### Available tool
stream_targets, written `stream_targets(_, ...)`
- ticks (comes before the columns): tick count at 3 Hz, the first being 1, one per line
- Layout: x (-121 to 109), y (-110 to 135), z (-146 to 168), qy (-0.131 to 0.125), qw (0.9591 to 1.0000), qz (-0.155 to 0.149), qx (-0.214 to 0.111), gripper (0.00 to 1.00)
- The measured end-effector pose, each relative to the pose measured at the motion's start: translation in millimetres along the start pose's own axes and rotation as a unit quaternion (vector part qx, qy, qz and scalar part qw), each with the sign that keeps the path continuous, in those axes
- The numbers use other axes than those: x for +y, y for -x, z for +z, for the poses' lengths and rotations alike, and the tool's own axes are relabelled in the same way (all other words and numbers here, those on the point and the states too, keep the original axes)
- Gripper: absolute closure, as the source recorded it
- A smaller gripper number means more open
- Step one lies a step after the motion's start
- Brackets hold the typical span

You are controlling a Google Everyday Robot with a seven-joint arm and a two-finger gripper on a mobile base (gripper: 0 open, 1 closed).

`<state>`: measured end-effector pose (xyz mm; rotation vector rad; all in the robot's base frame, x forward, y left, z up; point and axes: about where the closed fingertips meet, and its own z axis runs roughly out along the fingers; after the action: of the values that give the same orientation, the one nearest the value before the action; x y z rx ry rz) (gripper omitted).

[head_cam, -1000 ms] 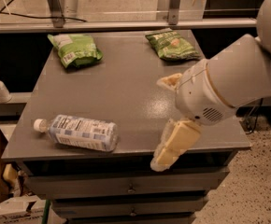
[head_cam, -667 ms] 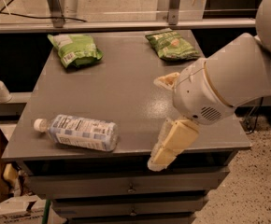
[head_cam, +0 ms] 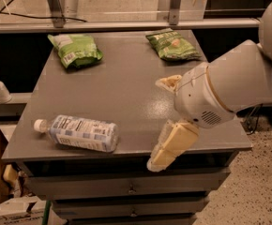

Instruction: Move blue plastic bottle near green jalapeno chip bag

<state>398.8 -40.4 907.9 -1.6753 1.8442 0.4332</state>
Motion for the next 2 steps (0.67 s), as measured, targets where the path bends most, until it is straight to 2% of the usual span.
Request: stream_targets(2,-19,16,47,-0.02,0.9988,-0.022,-0.039,0.0)
